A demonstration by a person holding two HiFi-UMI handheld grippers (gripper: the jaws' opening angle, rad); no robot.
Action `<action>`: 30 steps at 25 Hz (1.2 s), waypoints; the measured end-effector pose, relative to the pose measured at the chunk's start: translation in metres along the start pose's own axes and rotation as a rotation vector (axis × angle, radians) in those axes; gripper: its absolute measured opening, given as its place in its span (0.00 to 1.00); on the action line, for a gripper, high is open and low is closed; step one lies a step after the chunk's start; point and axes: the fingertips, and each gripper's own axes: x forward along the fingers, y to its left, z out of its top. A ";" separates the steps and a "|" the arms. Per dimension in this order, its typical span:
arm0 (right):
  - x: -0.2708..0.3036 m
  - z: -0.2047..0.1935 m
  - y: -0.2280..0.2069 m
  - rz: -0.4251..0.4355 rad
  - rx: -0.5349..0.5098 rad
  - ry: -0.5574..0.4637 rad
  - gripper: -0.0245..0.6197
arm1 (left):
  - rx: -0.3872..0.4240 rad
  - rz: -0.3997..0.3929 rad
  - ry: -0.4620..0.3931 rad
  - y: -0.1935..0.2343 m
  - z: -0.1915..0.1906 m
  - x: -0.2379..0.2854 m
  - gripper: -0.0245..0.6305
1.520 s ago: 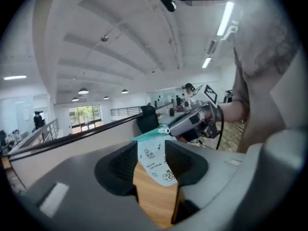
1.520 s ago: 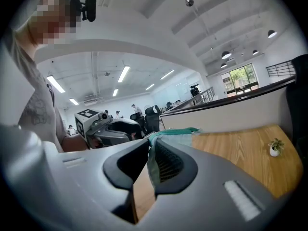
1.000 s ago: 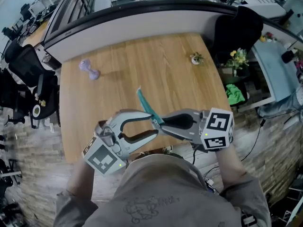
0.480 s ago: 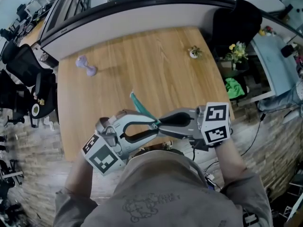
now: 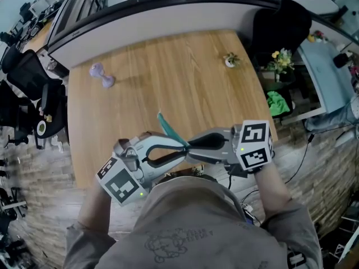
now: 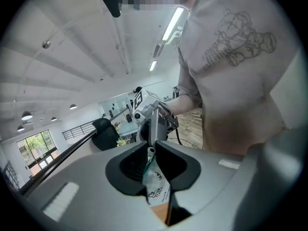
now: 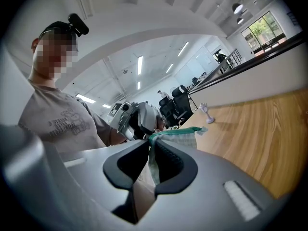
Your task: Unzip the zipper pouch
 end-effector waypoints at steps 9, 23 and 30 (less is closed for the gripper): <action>-0.005 0.009 0.002 0.027 0.007 -0.074 0.12 | -0.108 0.010 -0.176 0.015 0.017 -0.011 0.11; -0.016 0.021 0.002 0.067 0.091 -0.194 0.11 | -0.387 0.067 -0.205 0.032 -0.020 -0.043 0.09; -0.025 0.017 0.000 0.054 0.111 -0.212 0.11 | -0.429 0.115 -0.211 0.046 -0.035 -0.054 0.09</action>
